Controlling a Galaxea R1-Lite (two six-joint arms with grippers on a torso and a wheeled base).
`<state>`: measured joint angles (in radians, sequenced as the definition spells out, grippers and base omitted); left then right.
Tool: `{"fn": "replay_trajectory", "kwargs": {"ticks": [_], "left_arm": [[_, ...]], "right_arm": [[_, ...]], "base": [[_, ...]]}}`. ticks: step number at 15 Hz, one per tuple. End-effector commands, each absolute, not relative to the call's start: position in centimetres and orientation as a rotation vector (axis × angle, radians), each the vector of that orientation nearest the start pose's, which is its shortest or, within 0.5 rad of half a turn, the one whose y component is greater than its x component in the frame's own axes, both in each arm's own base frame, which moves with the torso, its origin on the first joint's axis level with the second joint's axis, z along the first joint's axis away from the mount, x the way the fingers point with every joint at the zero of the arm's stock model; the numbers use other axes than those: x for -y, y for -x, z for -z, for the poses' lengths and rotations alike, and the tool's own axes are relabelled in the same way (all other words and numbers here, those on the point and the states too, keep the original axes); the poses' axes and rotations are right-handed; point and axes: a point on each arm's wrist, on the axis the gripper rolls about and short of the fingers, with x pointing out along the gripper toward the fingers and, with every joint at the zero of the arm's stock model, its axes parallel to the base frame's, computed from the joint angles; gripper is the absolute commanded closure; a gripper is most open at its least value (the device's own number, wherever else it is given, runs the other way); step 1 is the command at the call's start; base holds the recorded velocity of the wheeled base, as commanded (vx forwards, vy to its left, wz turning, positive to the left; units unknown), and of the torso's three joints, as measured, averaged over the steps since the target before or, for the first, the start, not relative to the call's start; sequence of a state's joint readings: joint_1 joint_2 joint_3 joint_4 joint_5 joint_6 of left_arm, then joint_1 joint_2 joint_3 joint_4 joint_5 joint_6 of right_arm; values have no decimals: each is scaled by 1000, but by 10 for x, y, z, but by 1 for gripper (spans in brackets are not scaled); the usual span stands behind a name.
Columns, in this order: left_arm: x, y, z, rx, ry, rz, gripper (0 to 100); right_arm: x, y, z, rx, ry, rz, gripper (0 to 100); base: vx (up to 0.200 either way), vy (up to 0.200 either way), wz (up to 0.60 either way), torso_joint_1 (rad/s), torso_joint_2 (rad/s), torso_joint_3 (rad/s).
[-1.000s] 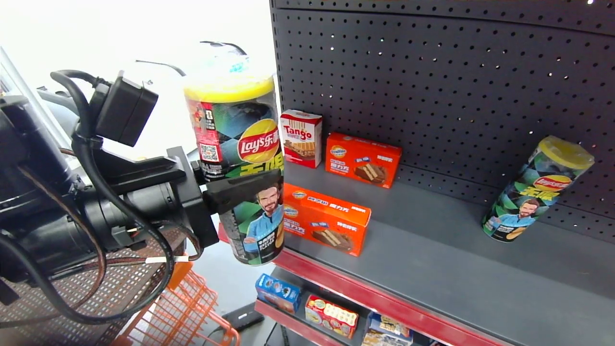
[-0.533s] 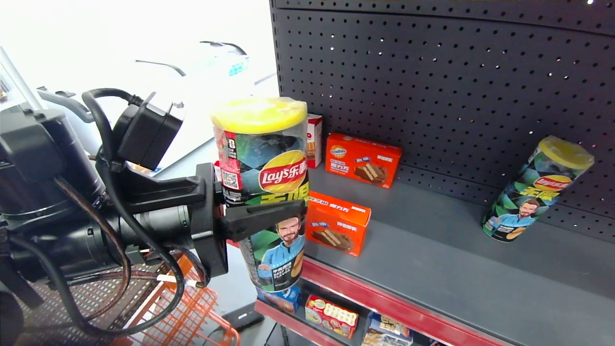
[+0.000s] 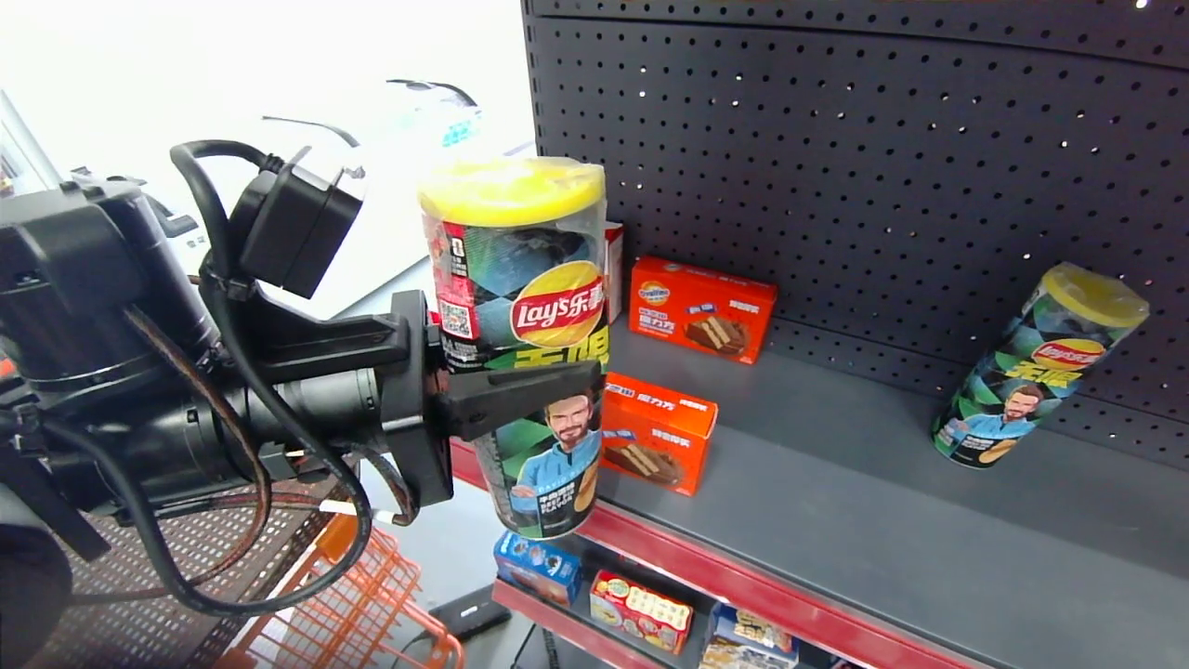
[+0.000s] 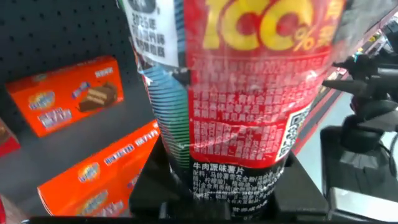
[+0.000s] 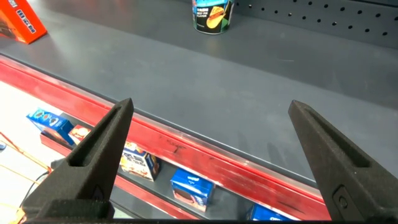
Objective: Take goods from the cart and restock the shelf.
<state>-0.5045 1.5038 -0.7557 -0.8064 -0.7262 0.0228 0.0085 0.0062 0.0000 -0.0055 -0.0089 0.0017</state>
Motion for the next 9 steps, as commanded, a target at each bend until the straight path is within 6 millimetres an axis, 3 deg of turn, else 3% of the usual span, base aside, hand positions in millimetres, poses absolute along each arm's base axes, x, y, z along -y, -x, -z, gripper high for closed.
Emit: {"fn": "replay_trajectory", "kwargs": {"ticks": [1,3,9], "left_arm": [[140,-222,-238,65,-24,1231,100],[142,-226,-239,77,-25,1231,100],[147,-235,-241,81,-24,1231,100]], "right_arm": [[0,22,-76,-3,-2,0,0],[0,22,-76,-2,-2,0,0],[0,22,-76,-3,-2,0,0]], "base": [[0,0,0,0,0,0],[0,0,0,0,0,0],[0,0,-600,7,2,0]]}}
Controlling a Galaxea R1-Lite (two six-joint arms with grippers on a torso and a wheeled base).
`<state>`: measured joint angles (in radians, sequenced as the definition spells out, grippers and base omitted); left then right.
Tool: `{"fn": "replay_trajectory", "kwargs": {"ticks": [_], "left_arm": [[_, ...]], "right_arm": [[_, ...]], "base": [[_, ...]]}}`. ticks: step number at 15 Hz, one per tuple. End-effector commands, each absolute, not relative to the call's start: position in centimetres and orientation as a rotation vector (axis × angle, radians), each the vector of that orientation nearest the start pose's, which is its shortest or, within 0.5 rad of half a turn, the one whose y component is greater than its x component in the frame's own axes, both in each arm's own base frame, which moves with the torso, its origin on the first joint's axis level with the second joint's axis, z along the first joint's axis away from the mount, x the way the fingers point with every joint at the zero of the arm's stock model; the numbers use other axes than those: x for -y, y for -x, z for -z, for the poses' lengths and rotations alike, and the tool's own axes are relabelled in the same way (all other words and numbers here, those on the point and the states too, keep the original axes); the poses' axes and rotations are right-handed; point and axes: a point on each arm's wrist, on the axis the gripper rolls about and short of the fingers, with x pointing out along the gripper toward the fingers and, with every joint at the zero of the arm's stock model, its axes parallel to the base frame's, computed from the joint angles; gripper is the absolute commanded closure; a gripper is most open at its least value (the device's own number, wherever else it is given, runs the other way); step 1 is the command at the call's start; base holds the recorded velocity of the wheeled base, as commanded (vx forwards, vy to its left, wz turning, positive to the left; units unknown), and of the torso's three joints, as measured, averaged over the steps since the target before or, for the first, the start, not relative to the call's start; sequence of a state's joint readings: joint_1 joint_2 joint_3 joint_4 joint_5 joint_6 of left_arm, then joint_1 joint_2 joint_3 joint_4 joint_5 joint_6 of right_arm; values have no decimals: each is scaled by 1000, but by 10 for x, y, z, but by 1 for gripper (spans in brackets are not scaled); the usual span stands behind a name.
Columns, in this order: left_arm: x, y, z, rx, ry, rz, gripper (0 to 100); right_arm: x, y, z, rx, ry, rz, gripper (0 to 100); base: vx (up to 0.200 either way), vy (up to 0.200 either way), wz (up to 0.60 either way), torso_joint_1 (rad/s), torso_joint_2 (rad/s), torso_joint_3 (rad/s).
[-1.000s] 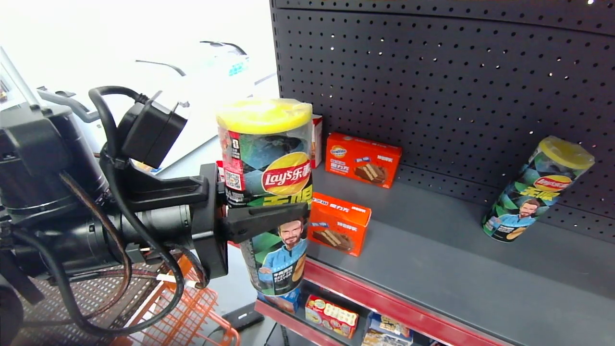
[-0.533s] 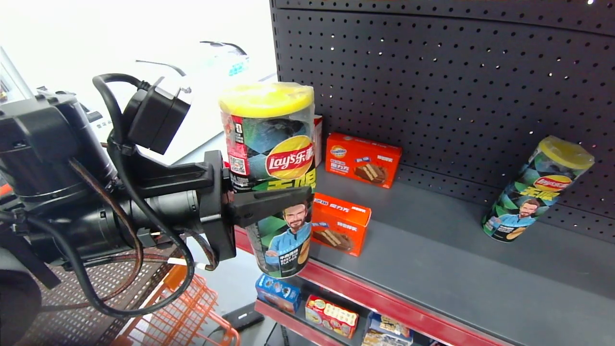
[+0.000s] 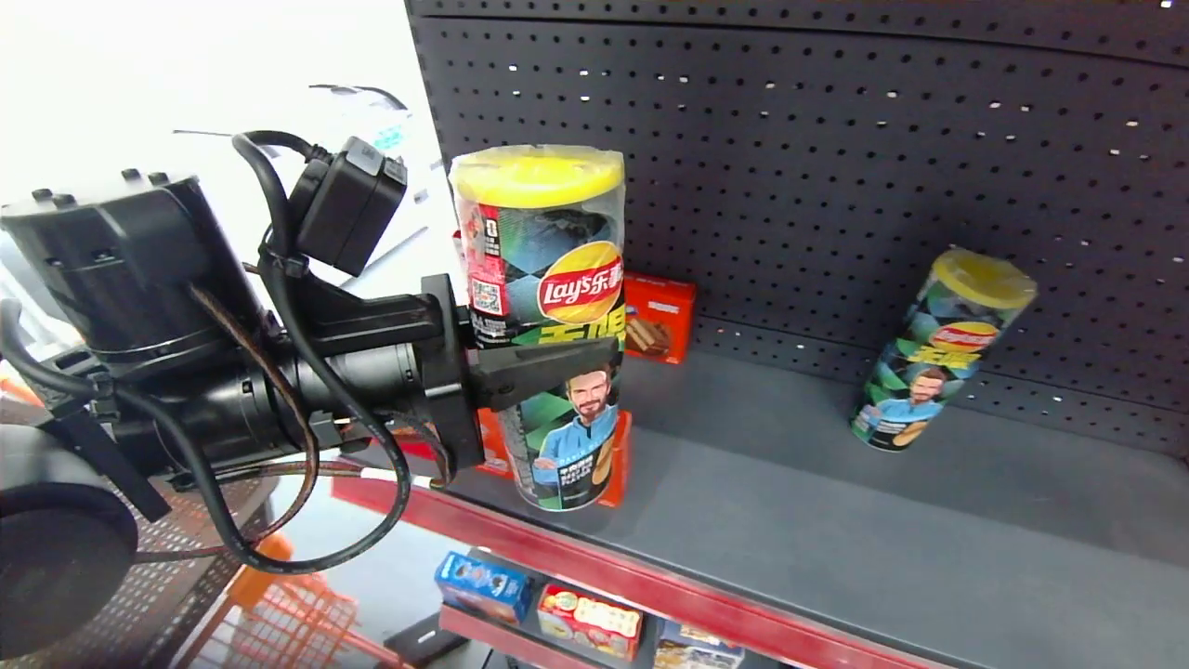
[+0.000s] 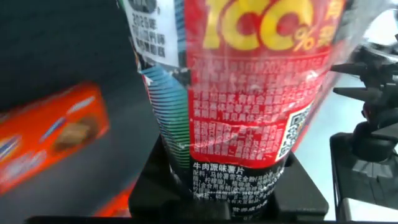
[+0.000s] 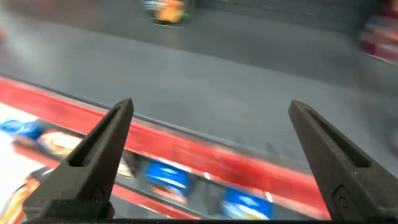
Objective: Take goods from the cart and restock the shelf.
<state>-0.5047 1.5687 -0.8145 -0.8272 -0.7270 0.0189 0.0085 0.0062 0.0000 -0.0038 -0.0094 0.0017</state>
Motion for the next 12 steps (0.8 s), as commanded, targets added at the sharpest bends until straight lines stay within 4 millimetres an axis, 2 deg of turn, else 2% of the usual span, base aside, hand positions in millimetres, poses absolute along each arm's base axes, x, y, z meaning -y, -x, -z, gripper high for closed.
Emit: {"fn": "replay_trajectory", "kwargs": {"ticks": [1,5,12], "left_arm": [[147,-235,-241,81,-24,1231,100],[147,-235,-240,80,-24,1231,100],[143,-229,-238,70,-23,1226,100]], "right_arm": [[0,22,-76,-3,-2,0,0],[0,22,-76,-3,0,2,0],[0,22,-76,-2,-3,0,0]], "base": [[0,0,-600,7,17,2],[0,0,-600,0,1,0],[0,0,0,0,0,0]]}}
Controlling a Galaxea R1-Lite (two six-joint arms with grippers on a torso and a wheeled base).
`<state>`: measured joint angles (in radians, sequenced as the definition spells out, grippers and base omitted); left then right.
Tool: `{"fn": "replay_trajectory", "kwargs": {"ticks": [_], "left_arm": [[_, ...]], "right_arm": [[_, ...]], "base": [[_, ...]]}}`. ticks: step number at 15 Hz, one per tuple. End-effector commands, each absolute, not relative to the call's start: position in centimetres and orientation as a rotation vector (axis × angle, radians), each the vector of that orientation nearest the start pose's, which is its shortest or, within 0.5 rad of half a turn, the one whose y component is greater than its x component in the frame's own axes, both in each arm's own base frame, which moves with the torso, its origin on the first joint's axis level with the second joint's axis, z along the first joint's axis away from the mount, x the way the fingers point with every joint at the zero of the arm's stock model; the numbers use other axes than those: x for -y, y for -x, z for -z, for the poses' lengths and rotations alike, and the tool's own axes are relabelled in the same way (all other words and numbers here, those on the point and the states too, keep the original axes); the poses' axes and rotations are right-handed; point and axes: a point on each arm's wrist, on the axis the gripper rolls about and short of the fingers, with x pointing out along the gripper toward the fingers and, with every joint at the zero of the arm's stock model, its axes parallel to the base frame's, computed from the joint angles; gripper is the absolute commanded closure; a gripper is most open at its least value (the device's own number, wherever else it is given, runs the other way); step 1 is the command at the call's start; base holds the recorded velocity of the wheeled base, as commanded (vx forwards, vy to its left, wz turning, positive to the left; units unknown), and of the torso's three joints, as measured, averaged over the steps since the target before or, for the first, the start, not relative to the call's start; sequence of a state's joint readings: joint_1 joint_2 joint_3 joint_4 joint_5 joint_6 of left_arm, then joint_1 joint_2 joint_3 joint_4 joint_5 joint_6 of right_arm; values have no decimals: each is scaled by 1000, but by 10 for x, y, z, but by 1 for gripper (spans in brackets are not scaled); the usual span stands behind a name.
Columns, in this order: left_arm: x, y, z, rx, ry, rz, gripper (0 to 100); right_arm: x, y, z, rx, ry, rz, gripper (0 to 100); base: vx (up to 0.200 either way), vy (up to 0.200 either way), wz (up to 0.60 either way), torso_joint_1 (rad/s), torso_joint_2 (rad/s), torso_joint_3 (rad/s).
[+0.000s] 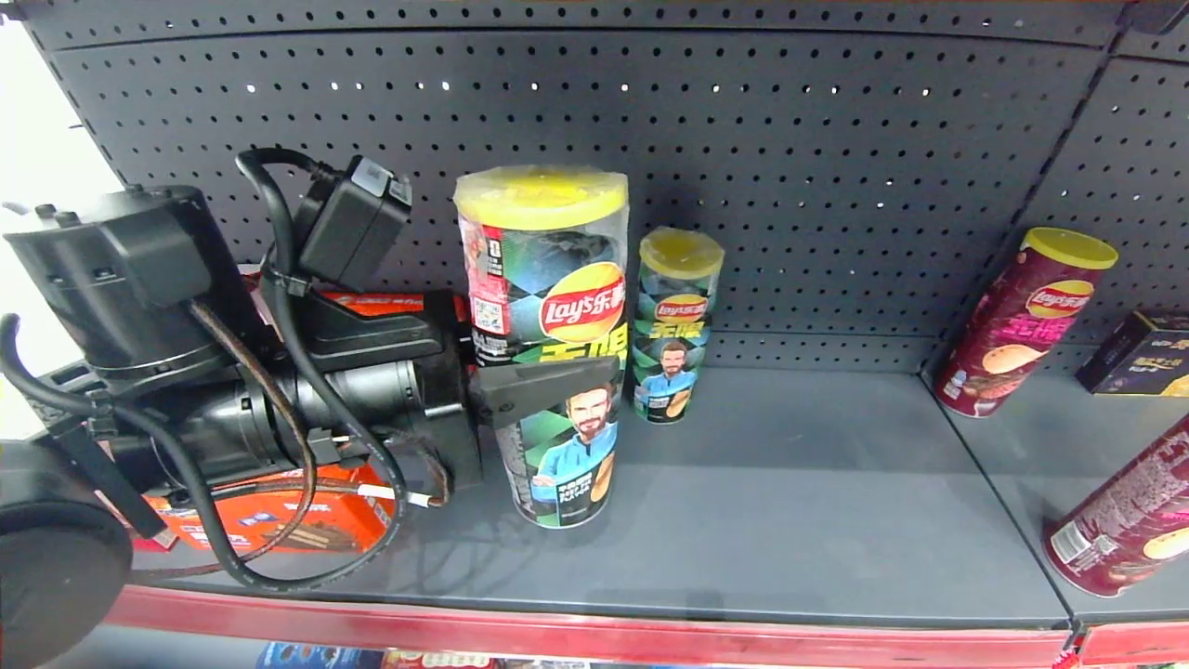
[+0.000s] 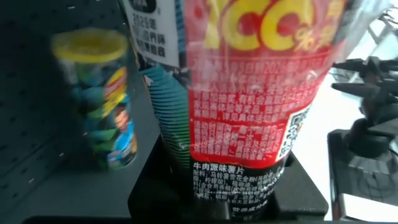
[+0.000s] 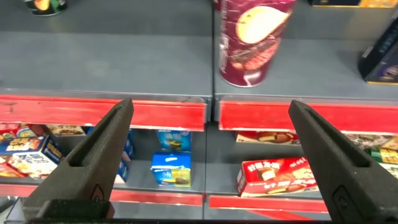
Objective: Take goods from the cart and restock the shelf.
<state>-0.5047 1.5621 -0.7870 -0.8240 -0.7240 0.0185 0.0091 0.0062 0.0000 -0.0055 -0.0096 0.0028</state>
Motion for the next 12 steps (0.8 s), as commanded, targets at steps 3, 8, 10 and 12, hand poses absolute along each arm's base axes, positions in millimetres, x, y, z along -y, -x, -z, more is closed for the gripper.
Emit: {"fn": "replay_trajectory", "kwargs": {"ticks": [3,8,10,12], "left_arm": [[136,-222,-239,74,-23,1215,100],[131,-222,-242,85,-24,1198,100],[132,-223,-239,81,-24,1202,100],[132,-223,-240,83,-20,1199,100]], "right_arm": [[0,22,-76,-2,-5,0,0],[-1,17,-145,-9,6,-110,0],[-2,7,-153,-91,6,-183,0],[-6,-5,-159,-139,59,-355,0]], "base": [[0,0,0,0,0,0],[0,0,0,0,0,0],[0,0,0,0,0,0],[0,0,0,0,0,0]]}}
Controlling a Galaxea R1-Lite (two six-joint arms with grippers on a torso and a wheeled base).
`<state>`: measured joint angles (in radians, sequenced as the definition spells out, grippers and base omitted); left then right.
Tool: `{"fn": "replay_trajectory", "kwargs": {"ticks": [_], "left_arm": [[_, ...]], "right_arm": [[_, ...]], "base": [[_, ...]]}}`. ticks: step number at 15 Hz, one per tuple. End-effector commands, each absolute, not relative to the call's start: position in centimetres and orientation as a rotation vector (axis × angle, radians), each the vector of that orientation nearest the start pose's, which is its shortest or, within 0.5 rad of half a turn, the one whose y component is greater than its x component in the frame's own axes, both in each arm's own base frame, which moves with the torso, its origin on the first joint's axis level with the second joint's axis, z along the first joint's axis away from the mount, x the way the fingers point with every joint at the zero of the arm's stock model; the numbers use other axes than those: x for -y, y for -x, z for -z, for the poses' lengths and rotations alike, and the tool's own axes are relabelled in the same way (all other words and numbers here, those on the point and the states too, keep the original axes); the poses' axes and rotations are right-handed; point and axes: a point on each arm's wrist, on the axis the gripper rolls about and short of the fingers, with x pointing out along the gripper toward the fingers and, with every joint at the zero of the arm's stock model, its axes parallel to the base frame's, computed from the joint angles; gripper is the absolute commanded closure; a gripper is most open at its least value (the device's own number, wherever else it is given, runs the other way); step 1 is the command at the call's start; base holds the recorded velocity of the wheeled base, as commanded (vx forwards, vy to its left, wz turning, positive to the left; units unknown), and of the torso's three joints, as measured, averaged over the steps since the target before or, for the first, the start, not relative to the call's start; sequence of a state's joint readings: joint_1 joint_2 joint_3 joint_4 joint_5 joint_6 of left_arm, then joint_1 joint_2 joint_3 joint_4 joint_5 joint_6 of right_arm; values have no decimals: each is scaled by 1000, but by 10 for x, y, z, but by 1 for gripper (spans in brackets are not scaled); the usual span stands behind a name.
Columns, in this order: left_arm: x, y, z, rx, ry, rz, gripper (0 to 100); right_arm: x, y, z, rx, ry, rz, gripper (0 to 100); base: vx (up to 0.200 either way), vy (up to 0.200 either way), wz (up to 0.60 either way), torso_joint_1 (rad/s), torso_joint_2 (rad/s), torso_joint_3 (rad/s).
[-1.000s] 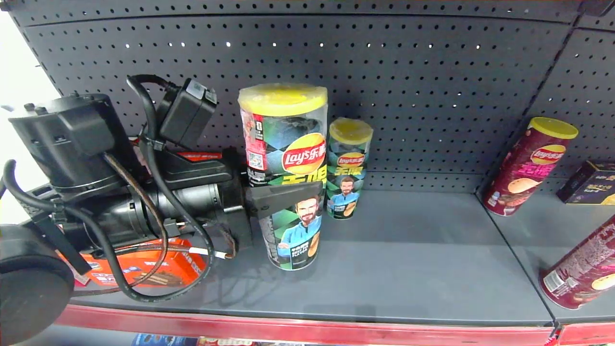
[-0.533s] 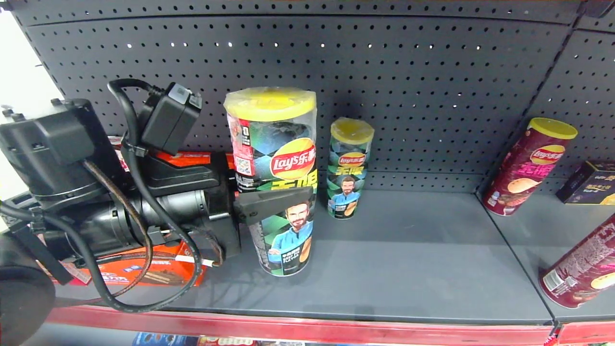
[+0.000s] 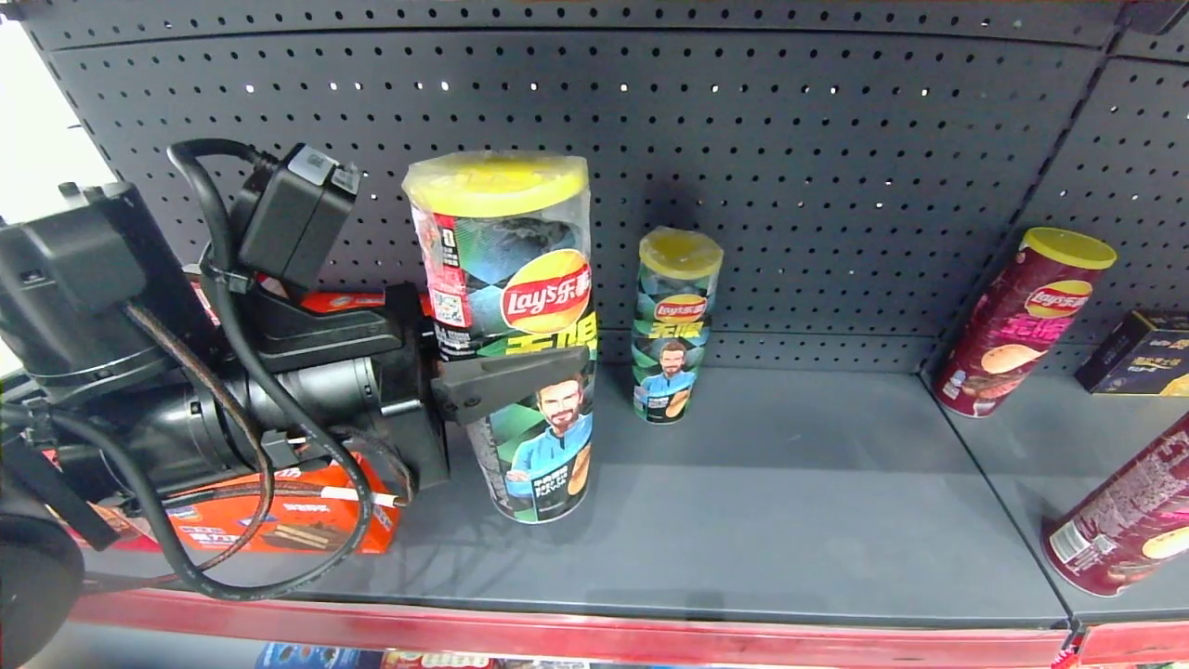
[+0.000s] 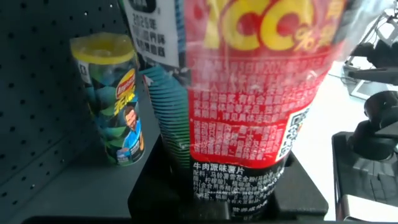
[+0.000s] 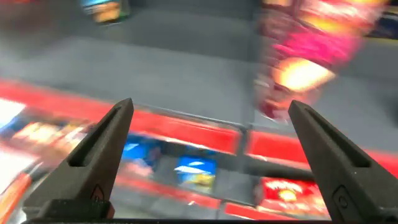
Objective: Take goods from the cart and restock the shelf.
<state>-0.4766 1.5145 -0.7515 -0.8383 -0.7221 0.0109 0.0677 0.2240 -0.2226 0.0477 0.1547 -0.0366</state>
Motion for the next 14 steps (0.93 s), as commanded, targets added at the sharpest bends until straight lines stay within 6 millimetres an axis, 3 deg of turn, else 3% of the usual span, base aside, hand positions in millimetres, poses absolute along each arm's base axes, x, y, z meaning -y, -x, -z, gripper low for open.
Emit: {"fn": "replay_trajectory", "kwargs": {"ticks": [1,5,8,12,14], "left_arm": [[132,-223,-239,76,-13,1197,100],[133,-226,-236,50,11,1184,100],[132,-227,-237,54,12,1183,100],[124,-231,-238,56,11,1152,100],[120,-233,-238,57,10,1135,100]], "right_arm": [[-7,-11,-169,-145,76,-374,0],[-31,-57,-194,-192,127,-666,0],[-57,-88,-204,-224,138,-775,0],[-105,-153,-211,-216,75,-761,0],[-114,-183,-208,-177,45,-709,0]], "base": [[0,0,0,0,0,0],[0,0,0,0,0,0],[0,0,0,0,0,0],[0,0,0,0,0,0],[0,0,0,0,0,0]]}}
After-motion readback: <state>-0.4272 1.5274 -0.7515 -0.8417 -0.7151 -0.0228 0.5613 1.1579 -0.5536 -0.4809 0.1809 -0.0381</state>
